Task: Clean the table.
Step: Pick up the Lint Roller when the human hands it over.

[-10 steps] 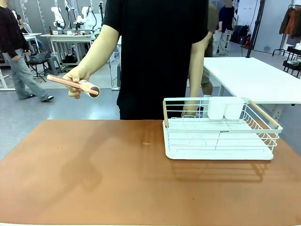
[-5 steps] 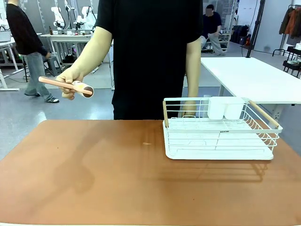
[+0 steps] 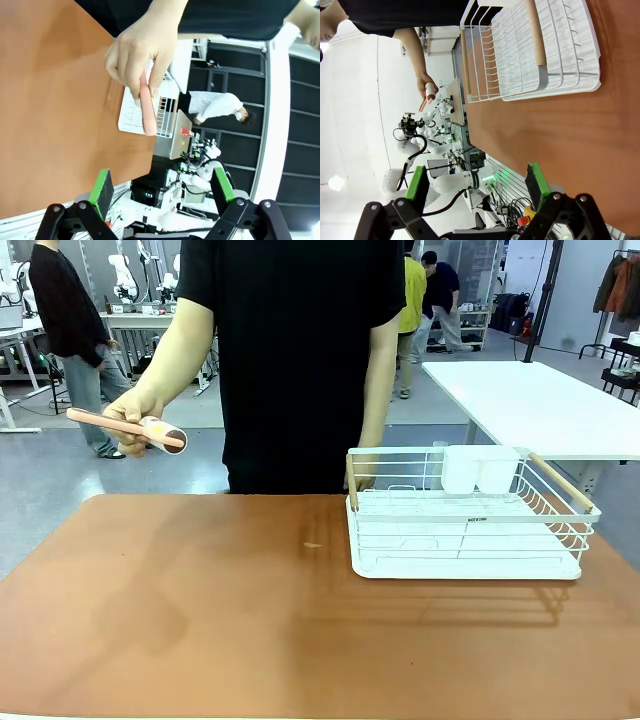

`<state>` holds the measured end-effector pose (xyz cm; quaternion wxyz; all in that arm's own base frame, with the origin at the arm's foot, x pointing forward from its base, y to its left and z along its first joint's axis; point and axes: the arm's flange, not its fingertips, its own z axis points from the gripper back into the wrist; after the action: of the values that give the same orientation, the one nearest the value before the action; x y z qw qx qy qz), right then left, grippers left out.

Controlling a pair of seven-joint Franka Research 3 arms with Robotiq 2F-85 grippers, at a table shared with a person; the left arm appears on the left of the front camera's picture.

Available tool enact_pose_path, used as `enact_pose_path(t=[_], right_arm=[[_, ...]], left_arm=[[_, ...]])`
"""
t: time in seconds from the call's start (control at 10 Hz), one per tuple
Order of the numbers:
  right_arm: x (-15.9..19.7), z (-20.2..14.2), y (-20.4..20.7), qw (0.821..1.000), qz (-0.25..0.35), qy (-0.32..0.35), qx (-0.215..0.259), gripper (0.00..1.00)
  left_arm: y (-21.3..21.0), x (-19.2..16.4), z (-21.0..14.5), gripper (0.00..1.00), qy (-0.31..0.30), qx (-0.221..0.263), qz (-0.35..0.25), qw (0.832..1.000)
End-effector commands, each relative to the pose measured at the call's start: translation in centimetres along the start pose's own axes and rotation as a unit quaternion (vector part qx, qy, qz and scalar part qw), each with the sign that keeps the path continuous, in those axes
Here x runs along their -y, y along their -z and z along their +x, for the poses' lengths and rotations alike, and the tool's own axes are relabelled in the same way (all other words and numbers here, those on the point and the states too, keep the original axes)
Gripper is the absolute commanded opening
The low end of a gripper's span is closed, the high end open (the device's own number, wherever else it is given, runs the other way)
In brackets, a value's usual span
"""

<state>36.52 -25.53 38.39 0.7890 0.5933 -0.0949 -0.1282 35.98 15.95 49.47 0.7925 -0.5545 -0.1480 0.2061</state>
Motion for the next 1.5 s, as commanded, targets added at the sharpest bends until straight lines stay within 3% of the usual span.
enact_pose_path(t=[0.0, 0.5, 0.9, 1.4], right_arm=[[-0.2, -0.5, 0.1, 1.000, 0.003, -0.001, 0.000, 1.00], [-0.2, -0.5, 0.1, 1.000, 0.003, -0.001, 0.000, 1.00], [-0.2, -0.5, 0.1, 1.000, 0.003, -0.001, 0.000, 1.00], [-0.2, -0.5, 0.1, 1.000, 0.003, -0.001, 0.000, 1.00]], left_arm=[[3.2, 2.1, -1.2, 1.00, -0.007, 0.025, 0.014, 1.000], [9.9, 1.9, -2.5, 1.00, -0.005, 0.054, 0.120, 0.991], [12.4, 0.5, -2.9, 1.00, 0.023, 0.110, 0.138, 0.984], [12.2, 0.5, -1.9, 1.00, 0.036, 0.117, 0.118, 0.985]])
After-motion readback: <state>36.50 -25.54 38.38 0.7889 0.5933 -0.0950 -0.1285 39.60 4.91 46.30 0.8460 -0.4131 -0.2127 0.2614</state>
